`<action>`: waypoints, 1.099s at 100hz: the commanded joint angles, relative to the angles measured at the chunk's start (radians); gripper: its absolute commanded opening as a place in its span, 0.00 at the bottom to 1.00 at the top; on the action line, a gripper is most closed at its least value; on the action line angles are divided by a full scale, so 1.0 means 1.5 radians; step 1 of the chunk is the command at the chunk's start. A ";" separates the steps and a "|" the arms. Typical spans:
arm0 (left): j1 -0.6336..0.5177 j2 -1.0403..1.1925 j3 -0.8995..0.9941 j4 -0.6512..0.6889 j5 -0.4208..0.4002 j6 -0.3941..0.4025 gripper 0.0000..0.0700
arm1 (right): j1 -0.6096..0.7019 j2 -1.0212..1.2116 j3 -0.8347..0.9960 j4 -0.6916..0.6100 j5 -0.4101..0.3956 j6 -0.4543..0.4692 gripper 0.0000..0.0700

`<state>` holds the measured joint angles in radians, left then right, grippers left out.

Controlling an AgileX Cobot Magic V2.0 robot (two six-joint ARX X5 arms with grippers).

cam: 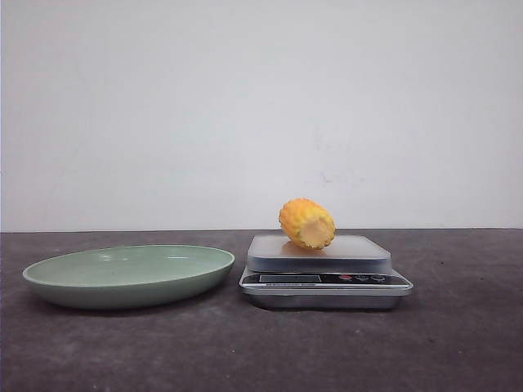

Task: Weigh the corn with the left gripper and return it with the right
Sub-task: 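Raise the open left gripper away from the scale, then lower the right gripper onto the corn on the scale and grasp it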

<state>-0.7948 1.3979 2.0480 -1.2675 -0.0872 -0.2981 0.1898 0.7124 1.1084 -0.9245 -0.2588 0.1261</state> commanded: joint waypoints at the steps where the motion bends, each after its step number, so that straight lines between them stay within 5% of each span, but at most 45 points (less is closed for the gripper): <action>1: -0.015 -0.027 0.018 -0.061 -0.051 0.017 1.00 | 0.003 0.007 0.011 0.007 -0.004 -0.009 0.99; 22: -0.038 -0.166 0.016 -0.129 -0.085 -0.019 1.00 | 0.004 0.024 0.011 0.045 -0.035 -0.003 0.99; 34: -0.038 -0.237 0.016 -0.129 -0.087 -0.042 1.00 | 0.012 0.047 0.011 0.122 -0.093 0.033 0.99; 53: -0.038 -0.328 0.016 -0.129 -0.113 -0.041 1.00 | 0.063 0.114 0.011 0.237 -0.106 0.102 0.99; 82: -0.037 -0.406 0.011 -0.129 -0.129 -0.050 1.00 | 0.186 0.310 0.015 0.319 -0.010 0.138 0.99; 110: -0.037 -0.447 -0.047 -0.130 -0.129 -0.056 1.00 | 0.219 0.541 0.109 0.248 0.041 0.141 0.99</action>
<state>-0.8425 0.7300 1.9831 -1.4261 -0.2813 -0.3710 0.5121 1.4582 1.2221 -0.5323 -0.2153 0.3233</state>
